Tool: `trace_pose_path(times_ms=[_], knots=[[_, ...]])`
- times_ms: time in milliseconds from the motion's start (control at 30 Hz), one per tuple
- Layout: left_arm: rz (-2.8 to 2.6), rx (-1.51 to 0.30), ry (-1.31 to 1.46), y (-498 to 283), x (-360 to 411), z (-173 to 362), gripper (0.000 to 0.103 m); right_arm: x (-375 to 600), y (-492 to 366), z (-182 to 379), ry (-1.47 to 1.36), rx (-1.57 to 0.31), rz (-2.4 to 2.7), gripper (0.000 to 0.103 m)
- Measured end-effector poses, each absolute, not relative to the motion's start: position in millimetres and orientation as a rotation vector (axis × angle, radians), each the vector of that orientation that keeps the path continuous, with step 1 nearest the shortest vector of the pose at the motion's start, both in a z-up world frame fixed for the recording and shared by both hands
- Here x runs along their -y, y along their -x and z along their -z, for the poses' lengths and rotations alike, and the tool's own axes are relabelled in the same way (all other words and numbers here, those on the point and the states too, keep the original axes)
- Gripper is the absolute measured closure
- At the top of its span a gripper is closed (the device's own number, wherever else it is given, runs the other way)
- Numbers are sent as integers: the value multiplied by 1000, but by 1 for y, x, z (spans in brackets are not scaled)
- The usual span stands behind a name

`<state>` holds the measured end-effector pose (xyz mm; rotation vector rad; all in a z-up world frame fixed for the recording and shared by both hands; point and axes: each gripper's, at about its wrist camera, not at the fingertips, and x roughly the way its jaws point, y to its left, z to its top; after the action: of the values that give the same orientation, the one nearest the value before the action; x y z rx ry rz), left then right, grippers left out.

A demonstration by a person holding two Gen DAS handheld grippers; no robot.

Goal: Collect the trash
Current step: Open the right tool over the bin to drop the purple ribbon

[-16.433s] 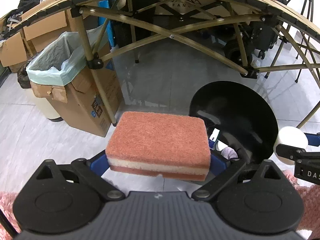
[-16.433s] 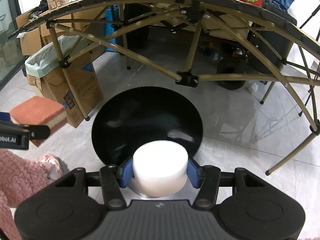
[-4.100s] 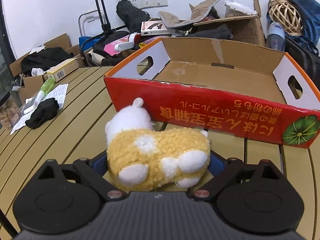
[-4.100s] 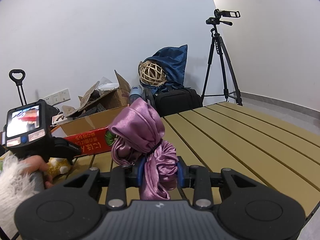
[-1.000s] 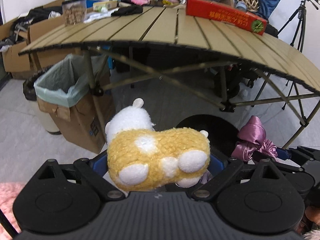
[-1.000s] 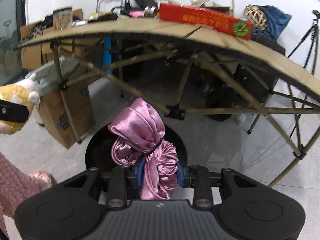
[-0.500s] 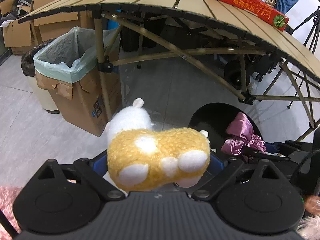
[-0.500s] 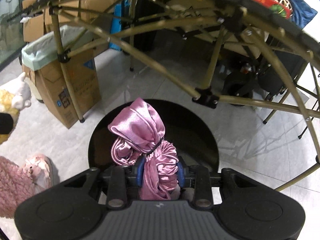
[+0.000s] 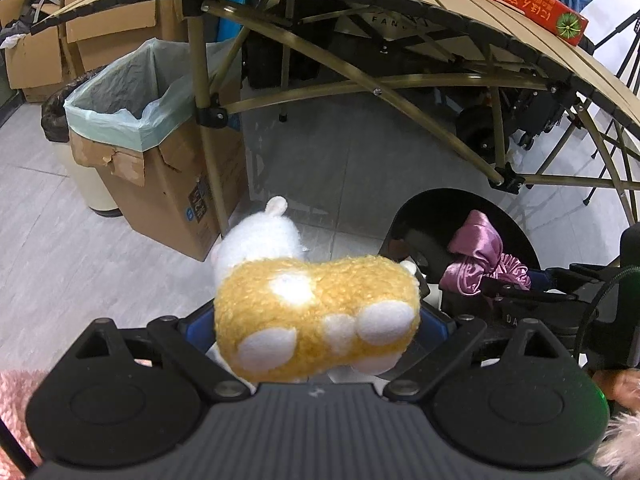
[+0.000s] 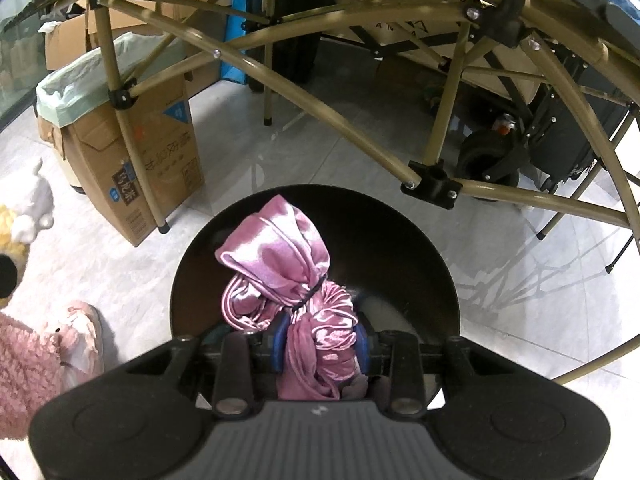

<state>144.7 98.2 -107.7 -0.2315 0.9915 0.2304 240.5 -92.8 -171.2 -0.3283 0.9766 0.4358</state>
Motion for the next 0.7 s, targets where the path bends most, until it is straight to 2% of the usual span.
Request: trace_pose_path(times_ms=[133, 200, 267, 333, 400, 467, 700], knots=[[-234, -993, 222, -146, -96, 108, 8, 98, -243, 169, 297, -980, -417, 53], [-234, -997, 221, -146, -96, 110, 8, 102, -245, 166, 281, -978, -394, 33], [-233, -1000, 218, -147, -95, 111, 8, 106, -246, 163, 269, -971, -371, 23], [-233, -1003, 208, -148, -93, 112, 8, 109, -247, 160, 264, -963, -363, 19], [-230, -1009, 201, -149, -90, 114, 8, 112, -248, 158, 265, -960, -353, 4], [-225, -1016, 193, -151, -87, 115, 8, 116, -249, 156, 264, -955, -344, 0], [-156, -1038, 137, -167, -61, 120, 8, 140, -254, 141, 241, -918, -280, 0]])
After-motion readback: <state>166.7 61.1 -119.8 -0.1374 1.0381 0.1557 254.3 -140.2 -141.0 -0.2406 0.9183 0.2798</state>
